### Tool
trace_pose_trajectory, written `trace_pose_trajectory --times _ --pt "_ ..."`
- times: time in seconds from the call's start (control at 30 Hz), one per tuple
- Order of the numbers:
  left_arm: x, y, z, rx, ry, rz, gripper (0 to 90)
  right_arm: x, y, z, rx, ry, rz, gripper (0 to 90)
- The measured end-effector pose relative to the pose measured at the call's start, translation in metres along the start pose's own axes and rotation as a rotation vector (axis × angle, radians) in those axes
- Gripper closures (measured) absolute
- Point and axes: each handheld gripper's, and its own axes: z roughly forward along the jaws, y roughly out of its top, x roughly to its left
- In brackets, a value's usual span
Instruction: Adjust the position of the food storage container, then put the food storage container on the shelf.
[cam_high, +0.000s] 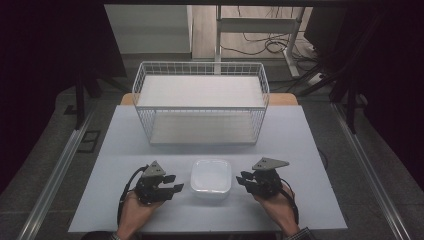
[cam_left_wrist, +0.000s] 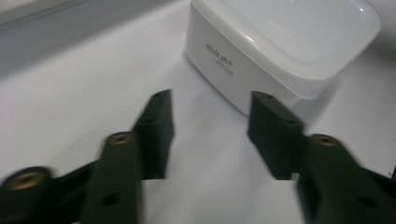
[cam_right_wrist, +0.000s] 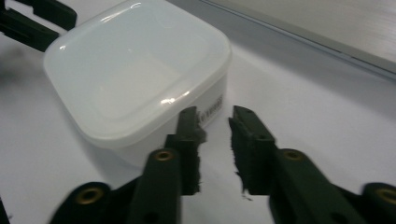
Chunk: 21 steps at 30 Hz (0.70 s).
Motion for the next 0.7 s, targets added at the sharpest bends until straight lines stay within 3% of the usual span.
trace_pose_trajectory --times 0.07,0.1,0.13,0.23,0.3,0.53,0.7 --pt "0.002 -0.002 -0.002 -0.015 -0.016 0.005 31.8 0.000 -0.002 -0.004 -0.014 -0.014 -0.006 52.4" --pt "0.006 -0.005 -0.003 -0.029 -0.052 0.007 25.6 -0.002 -0.005 -0.006 -0.019 -0.013 -0.017 38.0" --pt "0.006 -0.005 -0.003 -0.029 -0.052 0.007 22.4 -0.002 -0.005 -0.006 -0.019 -0.013 -0.017 38.0" --pt "0.009 -0.009 -0.001 -0.010 -0.084 -0.017 15.6 -0.004 -0.011 -0.004 -0.015 -0.032 -0.035 20.2" --pt "0.010 -0.010 0.001 -0.001 -0.081 -0.003 9.2 -0.005 -0.015 -0.001 -0.005 -0.043 -0.026 9.1" --pt "0.012 -0.011 0.001 -0.041 -0.088 0.015 3.6 -0.004 -0.012 0.002 -0.010 -0.044 -0.039 3.3" --pt "0.013 -0.009 0.003 -0.049 -0.103 0.000 1.3 -0.005 -0.011 0.001 -0.042 -0.027 -0.005 2.1"
